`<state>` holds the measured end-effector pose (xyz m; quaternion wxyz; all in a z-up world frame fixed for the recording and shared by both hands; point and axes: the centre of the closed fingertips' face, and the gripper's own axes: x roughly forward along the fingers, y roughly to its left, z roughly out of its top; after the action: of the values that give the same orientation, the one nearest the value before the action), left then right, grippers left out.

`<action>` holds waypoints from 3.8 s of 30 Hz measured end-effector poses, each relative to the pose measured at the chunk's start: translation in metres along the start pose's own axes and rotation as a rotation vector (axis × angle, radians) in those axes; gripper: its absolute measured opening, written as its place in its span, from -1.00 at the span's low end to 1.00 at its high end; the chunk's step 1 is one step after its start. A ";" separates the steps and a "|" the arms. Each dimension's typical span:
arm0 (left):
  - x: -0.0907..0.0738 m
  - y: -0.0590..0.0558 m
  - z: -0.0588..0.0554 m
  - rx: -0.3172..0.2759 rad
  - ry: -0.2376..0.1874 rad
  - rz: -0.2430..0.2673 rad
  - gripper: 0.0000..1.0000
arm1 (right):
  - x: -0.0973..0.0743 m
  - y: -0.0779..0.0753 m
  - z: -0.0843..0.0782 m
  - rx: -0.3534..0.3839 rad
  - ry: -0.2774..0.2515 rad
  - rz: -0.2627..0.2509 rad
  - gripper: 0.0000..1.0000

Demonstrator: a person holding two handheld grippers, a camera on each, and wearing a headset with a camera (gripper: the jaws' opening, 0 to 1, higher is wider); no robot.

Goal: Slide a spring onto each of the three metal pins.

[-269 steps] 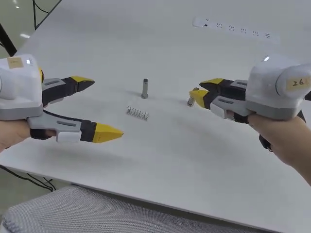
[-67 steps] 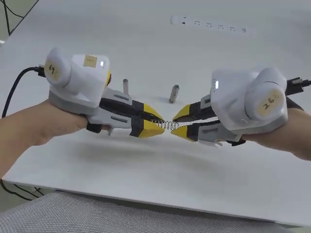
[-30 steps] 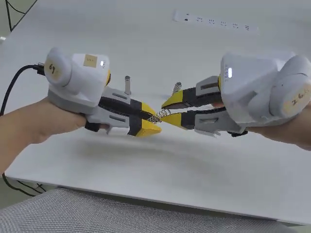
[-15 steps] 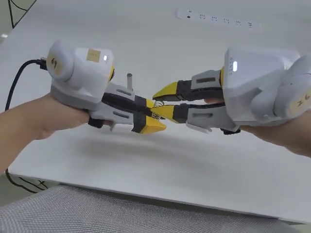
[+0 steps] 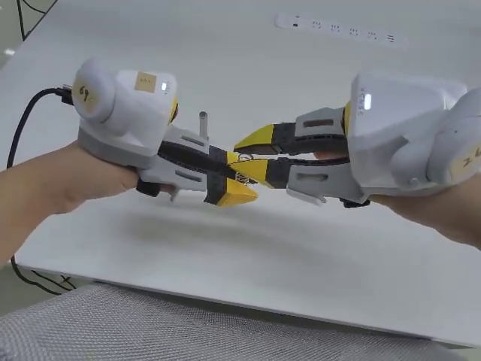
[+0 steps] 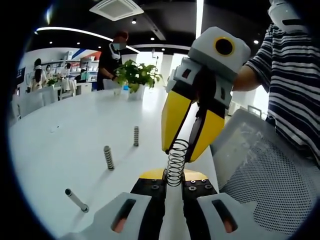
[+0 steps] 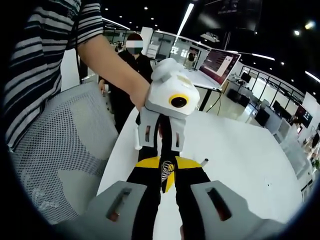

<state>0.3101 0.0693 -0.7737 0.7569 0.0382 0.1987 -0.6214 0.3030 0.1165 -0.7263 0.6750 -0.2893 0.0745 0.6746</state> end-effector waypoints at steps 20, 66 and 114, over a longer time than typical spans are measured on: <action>-0.004 -0.004 0.008 0.019 -0.035 0.017 -0.85 | -0.002 -0.004 0.008 0.000 -0.006 -0.025 -0.87; -0.012 0.002 0.011 -0.009 -0.055 0.048 -0.82 | -0.003 -0.002 0.010 -0.030 -0.036 -0.042 -0.77; -0.053 0.032 -0.016 -0.114 -0.032 0.256 -0.24 | 0.003 -0.030 0.014 0.035 -0.057 -0.081 -0.77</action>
<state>0.3288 0.1306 -0.7760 0.8341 0.0103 0.2148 -0.5080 0.3274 0.1278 -0.7075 0.7084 -0.2608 0.0553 0.6535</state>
